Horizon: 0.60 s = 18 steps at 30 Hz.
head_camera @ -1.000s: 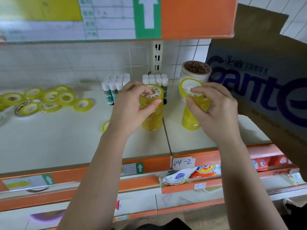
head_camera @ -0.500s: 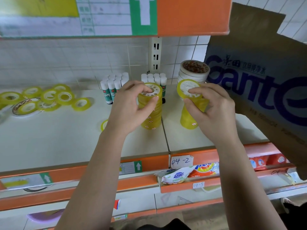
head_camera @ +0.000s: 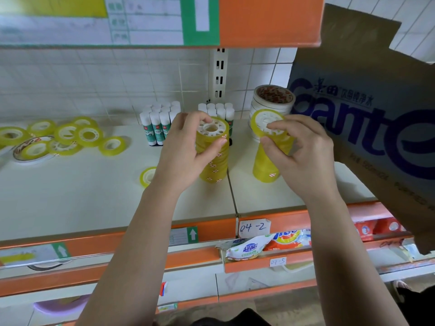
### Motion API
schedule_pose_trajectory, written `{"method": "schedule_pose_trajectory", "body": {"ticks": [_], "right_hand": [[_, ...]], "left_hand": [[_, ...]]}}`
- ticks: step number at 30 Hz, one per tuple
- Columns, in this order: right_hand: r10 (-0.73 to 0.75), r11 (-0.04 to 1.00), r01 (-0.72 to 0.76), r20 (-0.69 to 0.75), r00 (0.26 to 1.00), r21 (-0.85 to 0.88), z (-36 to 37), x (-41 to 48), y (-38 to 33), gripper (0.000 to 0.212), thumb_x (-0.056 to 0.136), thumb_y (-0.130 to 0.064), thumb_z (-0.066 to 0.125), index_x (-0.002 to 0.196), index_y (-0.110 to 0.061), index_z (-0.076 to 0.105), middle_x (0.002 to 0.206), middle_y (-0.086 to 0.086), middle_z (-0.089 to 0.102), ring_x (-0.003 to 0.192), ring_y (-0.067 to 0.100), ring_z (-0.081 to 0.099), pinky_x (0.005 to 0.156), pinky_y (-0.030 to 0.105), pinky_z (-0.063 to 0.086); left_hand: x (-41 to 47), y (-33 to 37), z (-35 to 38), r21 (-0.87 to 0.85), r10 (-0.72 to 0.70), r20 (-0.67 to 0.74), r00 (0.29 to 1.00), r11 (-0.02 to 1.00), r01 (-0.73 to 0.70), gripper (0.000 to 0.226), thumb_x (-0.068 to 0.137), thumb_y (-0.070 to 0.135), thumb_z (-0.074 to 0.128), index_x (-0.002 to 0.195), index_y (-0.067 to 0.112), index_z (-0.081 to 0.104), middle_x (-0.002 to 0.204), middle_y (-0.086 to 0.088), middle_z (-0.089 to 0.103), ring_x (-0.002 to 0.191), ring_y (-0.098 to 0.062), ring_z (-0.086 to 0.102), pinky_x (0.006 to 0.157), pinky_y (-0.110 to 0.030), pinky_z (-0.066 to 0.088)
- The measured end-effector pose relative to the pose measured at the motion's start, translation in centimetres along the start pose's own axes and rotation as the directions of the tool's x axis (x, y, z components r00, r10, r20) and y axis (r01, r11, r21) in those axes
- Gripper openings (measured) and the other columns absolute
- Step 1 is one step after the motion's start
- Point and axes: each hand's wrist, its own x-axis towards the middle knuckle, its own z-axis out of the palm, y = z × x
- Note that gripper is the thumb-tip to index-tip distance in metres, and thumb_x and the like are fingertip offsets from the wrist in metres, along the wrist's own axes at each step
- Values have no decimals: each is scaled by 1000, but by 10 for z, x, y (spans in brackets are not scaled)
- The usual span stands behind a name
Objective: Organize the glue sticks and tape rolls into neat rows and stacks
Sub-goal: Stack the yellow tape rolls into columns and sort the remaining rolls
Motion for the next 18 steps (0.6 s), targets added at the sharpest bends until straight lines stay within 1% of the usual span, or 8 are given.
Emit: {"method": "schedule_pose_trajectory", "body": {"ticks": [3,6,9,12,14,16,18], "right_hand": [[2,1000,-2,3,1000,-2,0,1,-1,28,86,-35,66,104,-14,73,109,4,65,104,22,60,86,33,50],[-2,1000,2,-5,1000,-8,-1,3,-2,30,85,-36,66,104,-14,73,109,5,66,105,23,60,87,31,49],[-5,1000,5,-10,1000,-10,-2,5,-1,30,85,-36,67,105,-14,73,109,5,66,104,23,60,86,36,51],[-7,1000,7,-12,1000,-10,-3,5,0,30,84,-36,68,105,-14,73,108,6,66,103,23,60,85,41,52],[-9,1000,9,-11,1000,-6,-4,5,-1,30,84,-35,69,105,-14,73,108,5,66,103,23,60,84,41,52],[-17,1000,17,-7,1000,11,-4,7,-4,28,84,-34,70,104,-15,73,106,2,65,102,21,60,84,40,52],[-31,999,31,6,999,37,-1,10,-11,26,84,-34,71,103,-17,73,105,-1,65,102,19,61,87,36,51]], "left_hand": [[1,0,0,22,-4,0,1000,1000,4,45,86,39,68,120,15,51,117,-2,51,95,-4,40,75,0,27],[1,1,-2,33,-8,14,1000,999,8,52,86,43,67,125,16,48,121,-2,51,100,-6,43,74,-5,29],[-1,2,-5,46,-5,39,999,999,3,59,87,50,65,134,20,45,129,-1,49,112,-11,48,82,-16,32],[-3,5,-9,72,13,46,999,997,-16,66,85,57,57,139,22,41,134,-1,46,117,-12,47,86,-22,36],[-3,6,-11,90,35,30,999,995,-37,64,87,57,55,139,21,43,134,-1,47,117,-15,50,88,-27,41],[-3,6,-15,104,55,3,998,993,-55,57,92,53,52,138,20,45,133,-3,49,116,-19,54,90,-33,46],[-5,4,-20,111,66,-32,997,992,-62,50,96,48,47,136,18,49,129,-4,52,113,-20,56,90,-36,47]]}}
